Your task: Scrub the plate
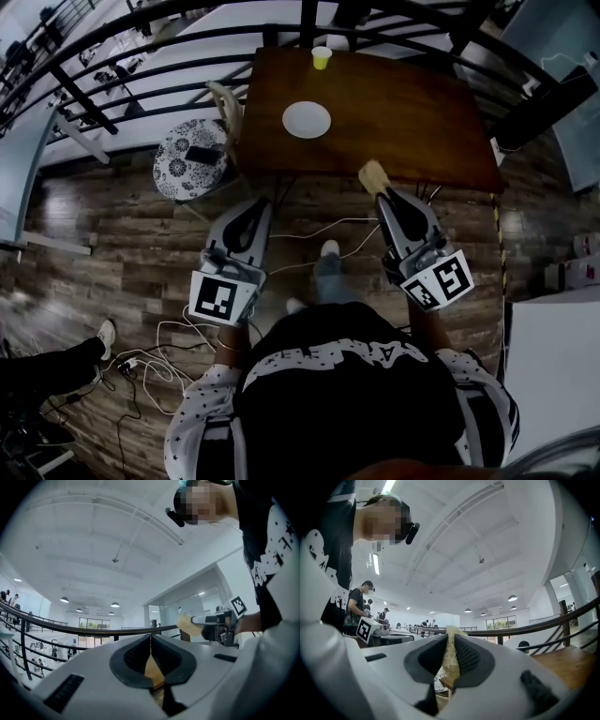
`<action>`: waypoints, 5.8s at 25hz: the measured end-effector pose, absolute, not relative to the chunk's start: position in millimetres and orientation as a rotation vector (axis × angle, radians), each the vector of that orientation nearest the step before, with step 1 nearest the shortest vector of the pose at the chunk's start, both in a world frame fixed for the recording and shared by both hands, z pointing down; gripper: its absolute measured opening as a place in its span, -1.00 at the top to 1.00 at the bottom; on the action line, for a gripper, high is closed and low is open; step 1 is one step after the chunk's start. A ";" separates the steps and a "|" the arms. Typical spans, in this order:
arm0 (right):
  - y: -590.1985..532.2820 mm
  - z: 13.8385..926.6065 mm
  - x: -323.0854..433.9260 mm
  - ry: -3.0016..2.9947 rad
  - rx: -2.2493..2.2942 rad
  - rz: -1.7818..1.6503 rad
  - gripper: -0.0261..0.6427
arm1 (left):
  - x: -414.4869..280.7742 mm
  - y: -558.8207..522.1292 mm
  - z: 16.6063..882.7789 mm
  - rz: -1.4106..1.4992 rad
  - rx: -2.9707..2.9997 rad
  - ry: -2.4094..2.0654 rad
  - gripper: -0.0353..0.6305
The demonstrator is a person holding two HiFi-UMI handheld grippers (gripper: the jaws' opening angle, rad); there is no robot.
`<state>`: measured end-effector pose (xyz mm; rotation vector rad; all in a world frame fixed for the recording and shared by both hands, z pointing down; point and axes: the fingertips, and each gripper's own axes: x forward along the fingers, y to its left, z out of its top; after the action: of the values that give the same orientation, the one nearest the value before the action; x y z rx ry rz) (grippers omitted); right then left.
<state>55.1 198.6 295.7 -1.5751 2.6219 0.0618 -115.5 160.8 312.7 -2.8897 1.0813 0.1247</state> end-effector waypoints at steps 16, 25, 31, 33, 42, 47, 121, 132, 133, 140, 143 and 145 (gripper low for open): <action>89.3 299.7 68.7 2.641 -1.456 0.060 0.78 | -116.9 76.6 304.5 0.053 -2.779 1.213 0.85; 42.8 306.7 77.5 2.669 -1.417 0.030 0.78 | -102.5 34.4 308.1 0.057 -2.791 1.243 0.85; 20.6 314.8 83.7 2.679 -1.400 -0.010 0.78 | -107.0 14.4 304.0 0.212 -2.867 1.298 0.85; 14.2 317.1 87.1 2.683 -1.390 -0.023 0.78 | -105.8 8.7 305.3 0.164 -2.837 1.320 0.85; -27.2 324.6 84.0 2.721 -1.339 -0.067 0.78 | -101.9 -25.8 315.0 0.063 -2.813 1.375 0.85; -53.6 320.3 88.0 2.731 -1.311 -0.071 0.78 | -96.1 -47.9 310.6 0.045 -2.794 1.388 0.85; -197.2 532.8 49.7 3.384 -1.219 -0.249 0.78 | -58.4 -152.9 364.7 -0.080 -2.841 1.422 0.85; -209.2 574.3 39.7 3.478 -1.238 -0.324 0.78 | -73.7 -150.6 365.5 -0.092 -2.832 1.471 0.85; -209.2 577.2 40.0 3.480 -1.244 -0.339 0.78 | -75.1 -150.3 364.1 -0.091 -2.831 1.473 0.85; -205.6 585.2 34.8 3.482 -1.238 -0.387 0.78 | -85.6 -151.3 362.0 -0.081 -2.831 1.493 0.85; -203.0 587.8 34.5 3.475 -1.241 -0.407 0.78 | -85.1 -151.2 361.8 -0.070 -2.839 1.482 0.85; -200.1 588.2 34.3 3.478 -1.236 -0.411 0.78 | -84.0 -152.0 360.6 -0.071 -2.839 1.477 0.85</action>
<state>34.3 -200.1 588.2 -1.2362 3.4784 -0.4114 -84.0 -152.0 360.6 -2.8390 1.4769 -0.0715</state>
